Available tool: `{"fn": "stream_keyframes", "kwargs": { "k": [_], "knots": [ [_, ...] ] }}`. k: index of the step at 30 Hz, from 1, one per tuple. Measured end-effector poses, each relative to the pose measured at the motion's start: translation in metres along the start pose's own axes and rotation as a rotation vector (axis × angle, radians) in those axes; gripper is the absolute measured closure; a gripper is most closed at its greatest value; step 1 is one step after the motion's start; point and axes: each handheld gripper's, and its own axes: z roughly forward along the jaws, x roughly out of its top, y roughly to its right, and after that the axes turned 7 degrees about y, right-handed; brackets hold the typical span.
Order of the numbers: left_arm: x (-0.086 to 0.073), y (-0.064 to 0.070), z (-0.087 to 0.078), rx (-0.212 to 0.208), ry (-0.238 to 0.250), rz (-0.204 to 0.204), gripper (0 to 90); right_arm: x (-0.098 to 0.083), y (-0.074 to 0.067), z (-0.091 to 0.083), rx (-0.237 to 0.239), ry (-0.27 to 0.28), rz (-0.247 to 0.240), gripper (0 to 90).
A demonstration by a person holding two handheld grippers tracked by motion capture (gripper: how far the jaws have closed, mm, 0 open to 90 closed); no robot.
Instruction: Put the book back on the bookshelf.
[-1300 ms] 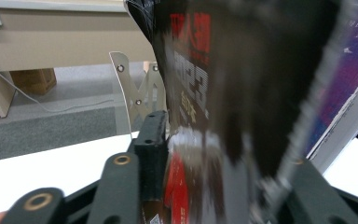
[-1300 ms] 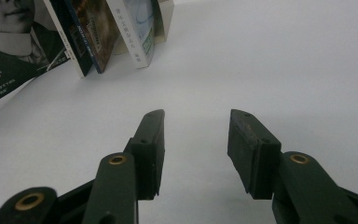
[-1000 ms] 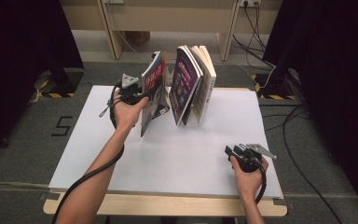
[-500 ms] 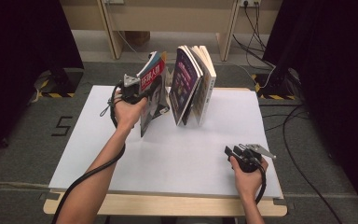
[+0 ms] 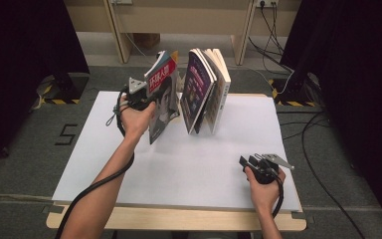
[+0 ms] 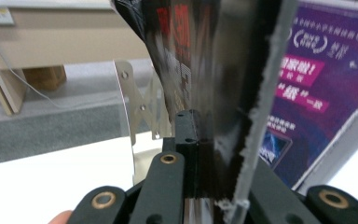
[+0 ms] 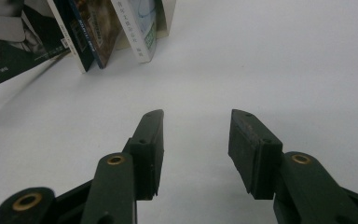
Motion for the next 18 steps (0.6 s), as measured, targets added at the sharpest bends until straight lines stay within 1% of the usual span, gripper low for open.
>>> {"fn": "stream_keyframes", "kwargs": {
  "k": [3,8,9,10,12,14,18],
  "knots": [
    [0.001,-0.001,0.001,0.012,0.035,-0.002,86.4,0.0,0.0,0.0,-0.001,0.001,-0.001,56.2],
    [0.0,-0.003,0.006,0.041,0.066,0.007,86.4,-0.001,-0.001,0.0,0.002,-0.002,0.002,56.2],
    [-0.001,-0.003,0.007,0.042,0.073,0.007,86.4,-0.001,0.0,0.0,-0.001,-0.003,-0.004,56.2],
    [-0.002,-0.004,0.008,0.047,0.079,0.007,86.4,-0.002,-0.001,0.001,0.001,-0.005,0.007,56.2],
    [-0.004,-0.004,0.01,0.056,0.089,0.007,86.4,-0.002,-0.001,0.001,0.002,-0.006,0.006,56.2],
    [-0.006,-0.003,0.012,0.048,0.097,0.02,86.4,-0.002,-0.001,0.001,0.002,-0.009,0.006,56.2],
    [-0.009,0.001,0.015,0.023,0.114,0.025,86.3,-0.001,-0.001,0.001,0.002,-0.003,0.003,56.2]
  ]
}}
